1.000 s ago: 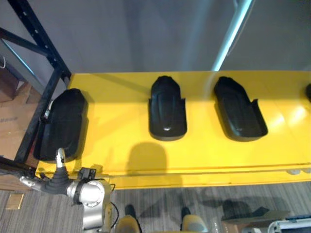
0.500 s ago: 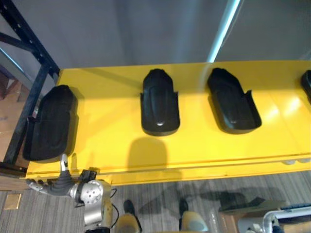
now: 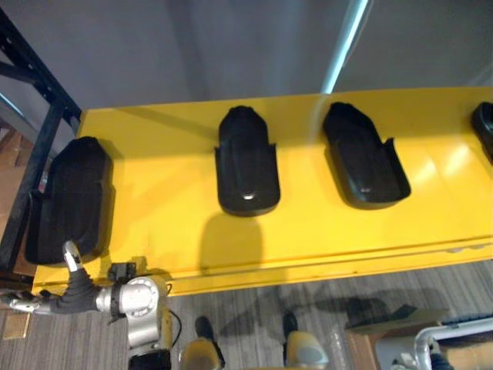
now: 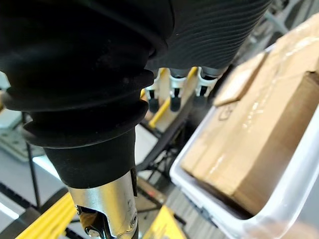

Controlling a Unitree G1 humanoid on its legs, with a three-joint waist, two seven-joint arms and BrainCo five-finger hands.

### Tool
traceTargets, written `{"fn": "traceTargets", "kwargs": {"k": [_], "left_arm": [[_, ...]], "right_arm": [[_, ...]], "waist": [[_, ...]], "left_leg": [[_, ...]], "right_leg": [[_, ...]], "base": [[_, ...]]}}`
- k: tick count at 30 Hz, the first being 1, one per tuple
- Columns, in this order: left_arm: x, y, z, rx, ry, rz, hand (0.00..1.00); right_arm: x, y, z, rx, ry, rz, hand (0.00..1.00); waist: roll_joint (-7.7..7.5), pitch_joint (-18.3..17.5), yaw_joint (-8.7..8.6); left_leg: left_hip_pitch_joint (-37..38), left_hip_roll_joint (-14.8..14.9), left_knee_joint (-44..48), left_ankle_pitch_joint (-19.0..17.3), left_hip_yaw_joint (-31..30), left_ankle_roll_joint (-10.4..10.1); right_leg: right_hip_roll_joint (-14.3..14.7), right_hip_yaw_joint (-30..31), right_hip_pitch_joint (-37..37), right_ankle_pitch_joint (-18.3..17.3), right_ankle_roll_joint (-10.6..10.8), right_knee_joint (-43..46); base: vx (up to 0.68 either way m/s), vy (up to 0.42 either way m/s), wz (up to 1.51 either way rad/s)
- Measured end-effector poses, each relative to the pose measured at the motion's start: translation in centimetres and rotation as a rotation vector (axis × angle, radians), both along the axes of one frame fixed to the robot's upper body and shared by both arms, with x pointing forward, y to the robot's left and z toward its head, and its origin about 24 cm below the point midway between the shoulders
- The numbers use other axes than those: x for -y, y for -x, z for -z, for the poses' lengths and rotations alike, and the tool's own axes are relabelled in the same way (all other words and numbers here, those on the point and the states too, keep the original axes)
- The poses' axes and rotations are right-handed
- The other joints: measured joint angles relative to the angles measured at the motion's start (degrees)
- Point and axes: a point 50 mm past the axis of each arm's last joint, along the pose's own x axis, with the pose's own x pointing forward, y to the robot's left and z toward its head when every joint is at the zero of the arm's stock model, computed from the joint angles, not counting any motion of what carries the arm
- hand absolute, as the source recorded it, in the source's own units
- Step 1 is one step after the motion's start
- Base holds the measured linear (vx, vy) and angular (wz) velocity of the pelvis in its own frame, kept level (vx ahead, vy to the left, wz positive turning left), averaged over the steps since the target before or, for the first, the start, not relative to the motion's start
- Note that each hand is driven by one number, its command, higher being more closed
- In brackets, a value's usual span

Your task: Walk over and take plastic housings, then place them on the shelf

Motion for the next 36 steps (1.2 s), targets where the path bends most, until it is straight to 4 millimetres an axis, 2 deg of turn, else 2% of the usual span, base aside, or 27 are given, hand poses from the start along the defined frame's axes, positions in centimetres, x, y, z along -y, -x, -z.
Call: {"fn": "traceTargets", "kwargs": {"k": [8,19,36], "left_arm": [[0.0,0.4,-1.0,0.017,-0.046,-0.007,0.0],[-0.1,0.6,-0.5,-0.018,-0.028,-0.009,0.0],[-1.1,-1.5,1.7,-0.092,0.082,0.004,0.0]], "right_arm": [[0.0,0.0,0.2,-0.012,-0.016,-0.016,0.0],[0.0,0.1,0.2,-0.016,-0.015,-0.014,0.0],[0.7,0.1,0.2,-0.055,0.011,-0.056,0.0]], "waist": [[0.04,0.0,-0.01],[1.05,0.6,-0.05],[1.14,0.6,-0.19]], "left_leg": [[0.0,0.0,0.0,0.0,-0.2,0.0],[-0.2,0.2,1.1,-0.4,-0.2,-0.1],[-0.2,1.3,4.3,-2.8,1.5,-0.6]], "right_leg": [[0.0,-0.1,0.1,0.0,0.0,0.0],[0.0,0.0,0.2,0.0,0.1,0.0],[0.6,2.2,-0.5,-0.4,0.3,1.2]], "base": [[0.0,0.0,0.0],[0.0,0.0,-0.01],[0.0,0.005,-0.07]]}}
